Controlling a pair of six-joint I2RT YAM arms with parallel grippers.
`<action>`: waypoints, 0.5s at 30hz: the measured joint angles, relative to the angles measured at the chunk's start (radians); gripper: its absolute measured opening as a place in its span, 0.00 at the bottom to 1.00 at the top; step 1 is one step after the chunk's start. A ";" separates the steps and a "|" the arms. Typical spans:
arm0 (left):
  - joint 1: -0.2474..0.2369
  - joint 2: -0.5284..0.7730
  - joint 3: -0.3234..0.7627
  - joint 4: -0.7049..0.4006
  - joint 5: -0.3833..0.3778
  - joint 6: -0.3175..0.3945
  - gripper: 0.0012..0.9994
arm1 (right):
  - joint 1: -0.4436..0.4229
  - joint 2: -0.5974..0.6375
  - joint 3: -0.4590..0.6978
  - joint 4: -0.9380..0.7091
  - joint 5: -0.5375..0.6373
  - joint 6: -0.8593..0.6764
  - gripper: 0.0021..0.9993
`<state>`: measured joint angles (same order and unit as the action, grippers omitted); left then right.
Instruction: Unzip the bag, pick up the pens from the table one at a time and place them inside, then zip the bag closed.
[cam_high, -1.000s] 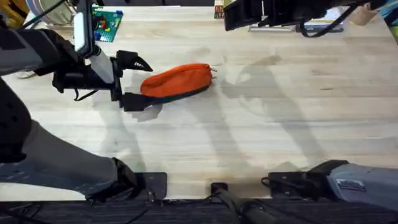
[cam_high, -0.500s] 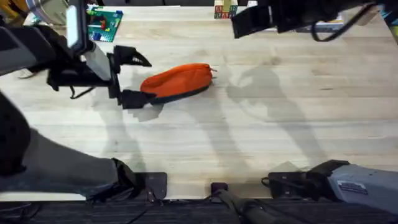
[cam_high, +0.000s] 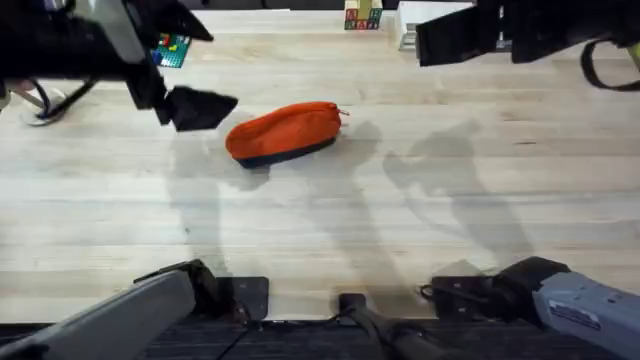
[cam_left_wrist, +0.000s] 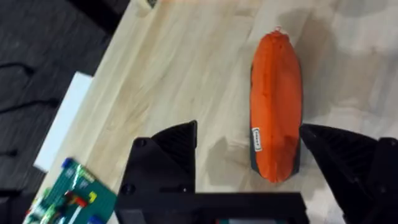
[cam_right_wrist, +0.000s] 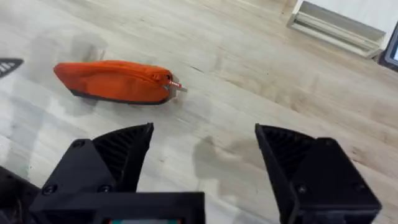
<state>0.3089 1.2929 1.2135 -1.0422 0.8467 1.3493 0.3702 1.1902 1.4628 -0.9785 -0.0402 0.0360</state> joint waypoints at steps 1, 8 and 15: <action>-0.020 -0.008 0.014 0.013 -0.027 -0.044 0.99 | 0.000 -0.003 0.000 -0.003 0.000 0.000 1.00; -0.227 -0.017 0.115 0.089 -0.259 -0.346 0.99 | 0.000 -0.012 0.000 -0.010 0.003 0.000 1.00; -0.341 -0.017 0.117 0.117 -0.392 -0.506 0.99 | 0.000 -0.012 0.000 -0.010 0.003 0.000 1.00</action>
<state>-0.0318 1.2762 1.3308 -0.9252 0.4545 0.8429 0.3702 1.1782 1.4628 -0.9886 -0.0376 0.0357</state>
